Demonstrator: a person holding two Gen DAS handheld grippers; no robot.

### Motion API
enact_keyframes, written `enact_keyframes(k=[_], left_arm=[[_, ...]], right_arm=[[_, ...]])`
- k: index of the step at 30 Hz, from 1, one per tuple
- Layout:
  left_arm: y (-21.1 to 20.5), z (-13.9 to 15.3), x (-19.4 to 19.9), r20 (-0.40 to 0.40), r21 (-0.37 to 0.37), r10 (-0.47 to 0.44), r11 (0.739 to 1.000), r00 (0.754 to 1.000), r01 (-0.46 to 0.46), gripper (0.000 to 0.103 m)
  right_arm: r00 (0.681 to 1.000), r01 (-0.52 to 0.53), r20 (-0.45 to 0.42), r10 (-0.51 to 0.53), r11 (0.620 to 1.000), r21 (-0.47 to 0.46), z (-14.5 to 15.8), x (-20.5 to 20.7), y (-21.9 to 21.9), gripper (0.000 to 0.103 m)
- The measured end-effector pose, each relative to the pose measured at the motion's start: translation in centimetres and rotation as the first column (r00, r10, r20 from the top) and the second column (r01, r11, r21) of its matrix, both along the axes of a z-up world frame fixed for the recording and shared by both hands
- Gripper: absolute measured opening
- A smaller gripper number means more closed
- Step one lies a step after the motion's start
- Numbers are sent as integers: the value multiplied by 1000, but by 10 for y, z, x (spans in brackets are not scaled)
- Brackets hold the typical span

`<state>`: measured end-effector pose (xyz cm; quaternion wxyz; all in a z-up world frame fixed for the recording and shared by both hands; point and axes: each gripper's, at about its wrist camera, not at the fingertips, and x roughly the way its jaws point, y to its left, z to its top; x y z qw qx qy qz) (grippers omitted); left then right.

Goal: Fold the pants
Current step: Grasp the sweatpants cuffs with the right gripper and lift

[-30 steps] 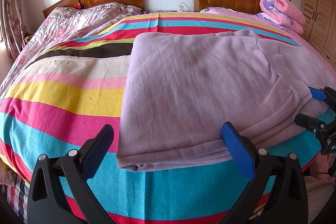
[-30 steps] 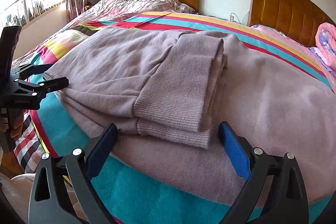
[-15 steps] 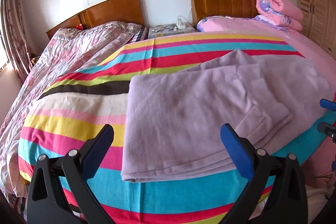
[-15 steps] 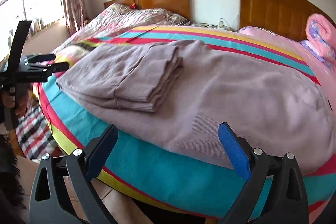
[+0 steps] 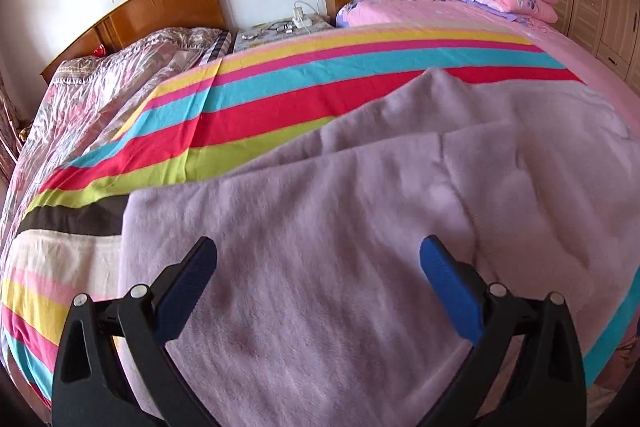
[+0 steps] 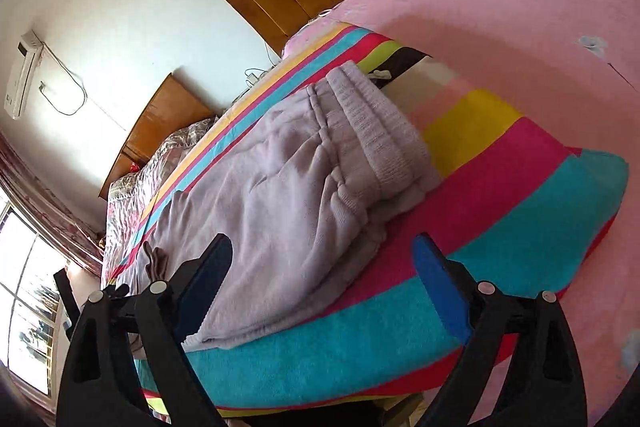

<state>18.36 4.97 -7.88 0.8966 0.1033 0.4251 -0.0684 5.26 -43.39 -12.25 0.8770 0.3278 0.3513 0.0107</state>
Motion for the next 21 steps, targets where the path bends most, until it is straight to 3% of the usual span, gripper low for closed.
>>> enact_keyframes(k=[2,5,6,8,11,14,17,21], left_arm=[[17,-1,-3,18,-114,-6,994,1000,8,102],[17,-4,-2,7,-95,-14,995,1000,14,102],[16,-5,-2,10,-90,-11,996,1000,12,102],[16,-5,-2,12,-86,-8,996,1000,9,102],[19,-6,-3,13,-97,-9,995,1000,11,102],[18,-5,-4,15,-97,-9,995,1000,11,102],[18,-4,-5,15,-101,-9,995,1000,11,102],[19,-4,-5,15,-105,-9,994,1000,11,102]], right_arm=[[999,8,-34,-7,999,31,-7,9,-4,87],[999,-4,-40,7,998,66,-8,6,-2,78],[999,-26,-44,31,995,93,-11,6,2,77],[998,-45,-48,48,997,59,-10,5,8,77],[998,-14,-61,22,993,119,-11,7,-2,75],[996,37,-79,-28,993,108,-10,16,-10,73],[993,-21,-115,27,998,54,-5,21,5,74],[992,-71,-104,77,996,60,-7,10,15,70]])
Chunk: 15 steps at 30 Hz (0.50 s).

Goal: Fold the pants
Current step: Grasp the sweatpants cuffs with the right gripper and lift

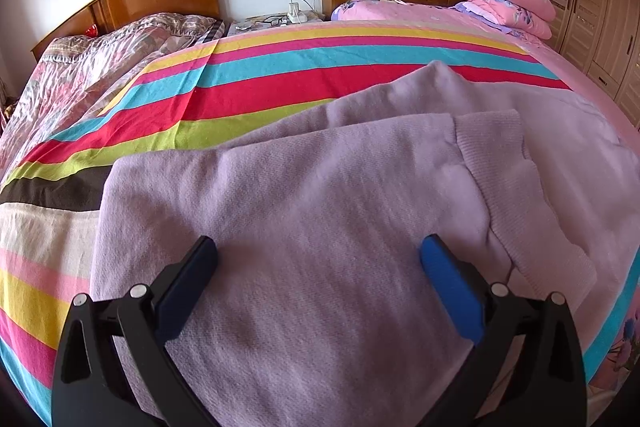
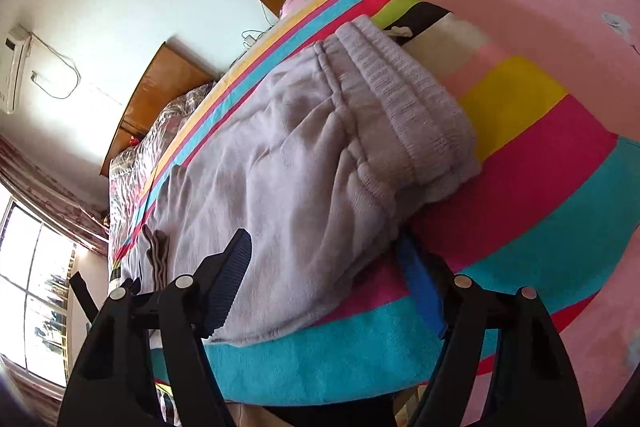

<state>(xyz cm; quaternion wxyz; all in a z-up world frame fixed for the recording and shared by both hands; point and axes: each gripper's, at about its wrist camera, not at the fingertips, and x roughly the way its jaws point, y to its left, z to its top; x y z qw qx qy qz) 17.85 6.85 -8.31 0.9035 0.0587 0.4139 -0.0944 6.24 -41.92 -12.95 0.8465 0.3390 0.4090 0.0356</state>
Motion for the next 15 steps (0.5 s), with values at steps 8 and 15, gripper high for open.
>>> enact_keyframes(k=[8,15], left_arm=[[7,4,-3,-6,-51,-16,999,1000,15,102],[73,75,-68,227,-162,187,975,956,-152,102]], right_arm=[[980,164,97,-171,983,83,3,-11,-9,30],[914,76,392,101,909,-410,137,4,130,26]])
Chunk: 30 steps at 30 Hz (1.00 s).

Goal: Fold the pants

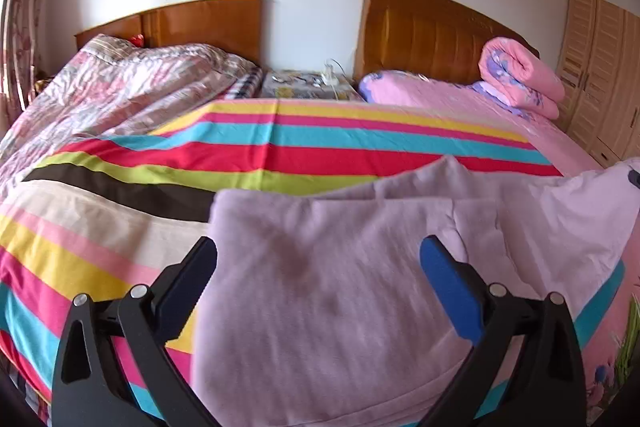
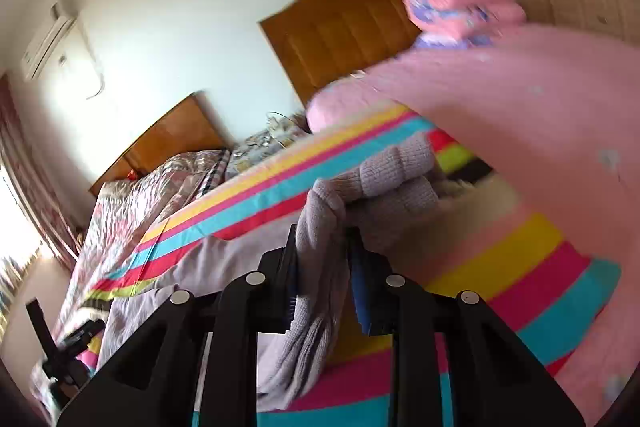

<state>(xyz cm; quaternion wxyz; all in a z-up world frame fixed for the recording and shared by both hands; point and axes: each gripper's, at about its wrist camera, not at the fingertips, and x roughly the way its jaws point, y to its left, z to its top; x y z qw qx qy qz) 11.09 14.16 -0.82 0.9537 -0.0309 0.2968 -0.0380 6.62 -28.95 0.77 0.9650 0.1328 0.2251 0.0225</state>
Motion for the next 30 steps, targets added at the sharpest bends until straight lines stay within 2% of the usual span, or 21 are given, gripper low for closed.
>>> enact_keyframes(k=[2,4,5,7,9,11,12,13,14,15,17,19,20,21,22,25,27,28,30], left_arm=[[27,20,-16,53,-22,81,997,995,-80,102],[52,34,-29,78,-46,140,989,987,-137,102],[63,39,-35,86,-58,159,986,984,-154,102],[82,44,-45,82,-83,183,981,980,-176,102],[96,41,-53,55,-110,179,979,982,-172,102],[104,33,-58,13,-146,140,980,990,-137,102],[107,28,-59,-12,-169,114,979,993,-114,102],[106,21,-63,-32,-206,77,975,997,-82,102],[107,15,-63,-49,-263,26,964,998,-38,102],[107,9,-60,-69,-336,-32,942,997,7,102],[107,-4,-49,-122,-486,-141,872,983,64,102],[99,-14,-38,-139,-614,-241,782,960,108,101],[93,-17,-33,-146,-649,-284,750,948,125,101],[84,-17,-28,-156,-661,-314,737,937,137,101],[73,-18,-23,-172,-653,-337,743,926,149,101],[39,-28,0,-304,-594,-375,793,876,134,101],[23,-38,18,-352,-604,-403,787,845,124,101],[17,-47,28,-377,-607,-413,786,829,116,101],[7,-62,43,-432,-580,-381,812,817,72,100]], right_arm=[[988,-125,61,140,971,-204,27,7,83,26],[952,-257,60,299,892,-371,31,9,167,26],[928,-311,44,370,834,-456,24,6,208,26],[874,-397,-28,485,680,-616,-8,-7,283,26],[809,-496,-144,570,531,-687,-55,-23,334,25],[743,-575,-260,616,390,-719,-105,-38,362,22],[740,-571,-277,612,355,-740,-123,-46,368,21],[760,-526,-240,604,355,-773,-131,-52,369,21],[766,-511,-224,603,359,-781,-131,-55,368,21],[767,-508,-210,606,375,-775,-128,-53,364,21],[773,-482,-167,612,397,-781,-120,-55,360,21],[779,-441,-126,614,396,-805,-116,-61,356,21],[780,-427,-112,616,393,-814,-115,-64,354,21],[782,-416,-101,615,394,-820,-114,-66,352,21],[783,-413,-98,615,395,-821,-114,-67,351,21],[784,-407,-82,615,410,-816,-111,-70,351,21],[774,-420,-79,628,417,-806,-108,-72,349,22],[765,-438,-87,638,417,-797,-107,-72,350,22],[719,-517,-117,685,415,-749,-100,-74,342,30]])
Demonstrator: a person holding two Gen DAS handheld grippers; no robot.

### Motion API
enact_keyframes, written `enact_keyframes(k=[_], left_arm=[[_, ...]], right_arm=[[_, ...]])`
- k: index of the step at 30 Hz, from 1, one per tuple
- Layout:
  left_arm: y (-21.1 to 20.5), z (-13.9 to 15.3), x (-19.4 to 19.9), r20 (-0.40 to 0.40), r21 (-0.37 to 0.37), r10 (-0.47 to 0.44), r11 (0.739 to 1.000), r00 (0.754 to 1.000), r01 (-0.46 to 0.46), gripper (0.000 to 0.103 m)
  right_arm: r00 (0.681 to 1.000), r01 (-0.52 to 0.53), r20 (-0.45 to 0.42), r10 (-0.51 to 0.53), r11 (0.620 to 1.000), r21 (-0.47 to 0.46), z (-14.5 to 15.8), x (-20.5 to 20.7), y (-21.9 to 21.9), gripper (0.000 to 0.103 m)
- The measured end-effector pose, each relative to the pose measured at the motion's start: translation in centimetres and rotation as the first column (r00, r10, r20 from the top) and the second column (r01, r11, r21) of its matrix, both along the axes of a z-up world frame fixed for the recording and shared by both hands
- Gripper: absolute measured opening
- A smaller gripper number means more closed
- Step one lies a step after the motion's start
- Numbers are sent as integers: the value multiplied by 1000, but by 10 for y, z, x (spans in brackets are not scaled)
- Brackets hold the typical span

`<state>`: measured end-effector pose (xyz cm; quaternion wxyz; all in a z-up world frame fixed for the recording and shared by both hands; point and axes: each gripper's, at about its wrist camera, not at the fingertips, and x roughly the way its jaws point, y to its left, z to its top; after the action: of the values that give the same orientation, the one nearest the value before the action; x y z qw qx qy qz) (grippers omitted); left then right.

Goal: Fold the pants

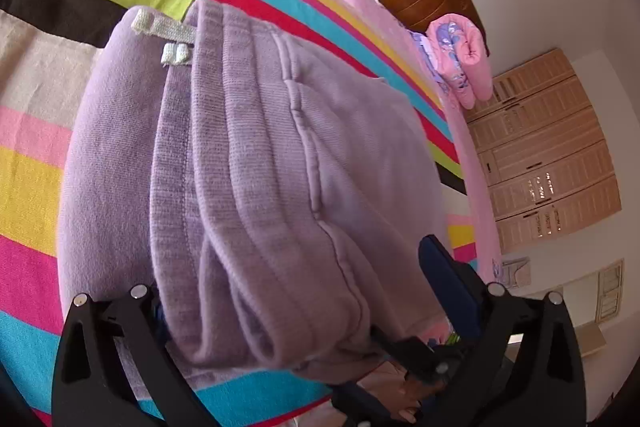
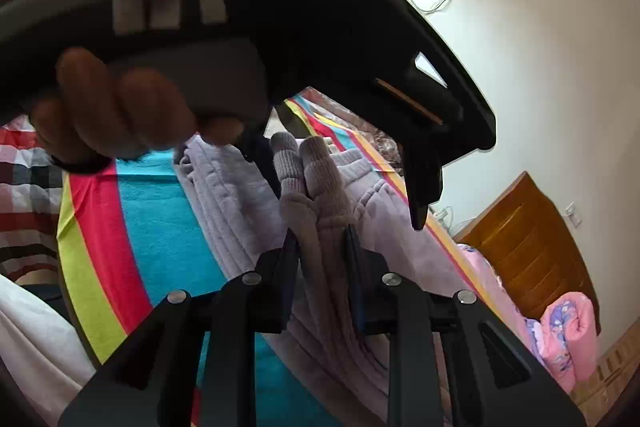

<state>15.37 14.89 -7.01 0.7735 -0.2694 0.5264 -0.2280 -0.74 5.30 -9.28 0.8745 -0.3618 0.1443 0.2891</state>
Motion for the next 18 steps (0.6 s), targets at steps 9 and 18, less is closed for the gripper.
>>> enact_keyframes(k=[9,18], left_arm=[[-3,-2,-12,78,37,18,999,997,-21,91],[-10,1,-7,71,96,22,995,997,-29,96]], right_arm=[[942,326,-179,-283,898,296,34,2,-158,59],[803,572,-429,-414,740,355,-23,19,-236,60]])
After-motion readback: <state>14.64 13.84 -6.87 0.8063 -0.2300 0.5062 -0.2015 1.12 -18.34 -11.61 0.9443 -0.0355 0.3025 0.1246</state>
